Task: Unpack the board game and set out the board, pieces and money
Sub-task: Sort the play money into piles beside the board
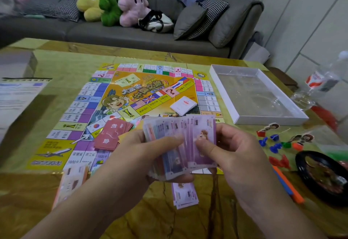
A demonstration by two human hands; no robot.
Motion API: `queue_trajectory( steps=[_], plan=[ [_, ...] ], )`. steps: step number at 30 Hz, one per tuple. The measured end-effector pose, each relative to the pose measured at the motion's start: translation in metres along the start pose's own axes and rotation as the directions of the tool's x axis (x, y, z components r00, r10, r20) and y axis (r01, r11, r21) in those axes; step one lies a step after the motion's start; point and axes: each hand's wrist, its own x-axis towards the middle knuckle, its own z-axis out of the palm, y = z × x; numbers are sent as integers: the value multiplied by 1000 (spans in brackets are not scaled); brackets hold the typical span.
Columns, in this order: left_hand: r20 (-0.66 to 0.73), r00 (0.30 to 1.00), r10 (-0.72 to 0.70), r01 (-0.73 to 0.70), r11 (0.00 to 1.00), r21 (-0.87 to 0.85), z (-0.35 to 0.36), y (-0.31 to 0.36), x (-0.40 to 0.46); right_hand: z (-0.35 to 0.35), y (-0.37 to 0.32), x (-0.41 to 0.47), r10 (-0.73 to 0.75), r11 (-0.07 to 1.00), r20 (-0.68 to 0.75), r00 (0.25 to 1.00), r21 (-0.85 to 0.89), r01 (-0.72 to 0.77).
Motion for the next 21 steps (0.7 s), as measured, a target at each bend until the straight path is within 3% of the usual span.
queue_trajectory(
  steps=[6,12,17,21],
  plan=[
    [-52,998,24,-21,998,54,-3,-4,2,2,1,-2,43,998,66,997,42,-46],
    [-163,986,37,-16,992,128,-10,0,6,-8,1,2,99,995,-45,994,31,-98],
    [-313,941,132,-62,973,223,-27,14,12,6,22,-4,234,910,56,971,-364,-198],
    [-321,940,111,-51,980,191,-31,15,11,25,34,-13,221,839,22,975,-514,-179]
  ],
)
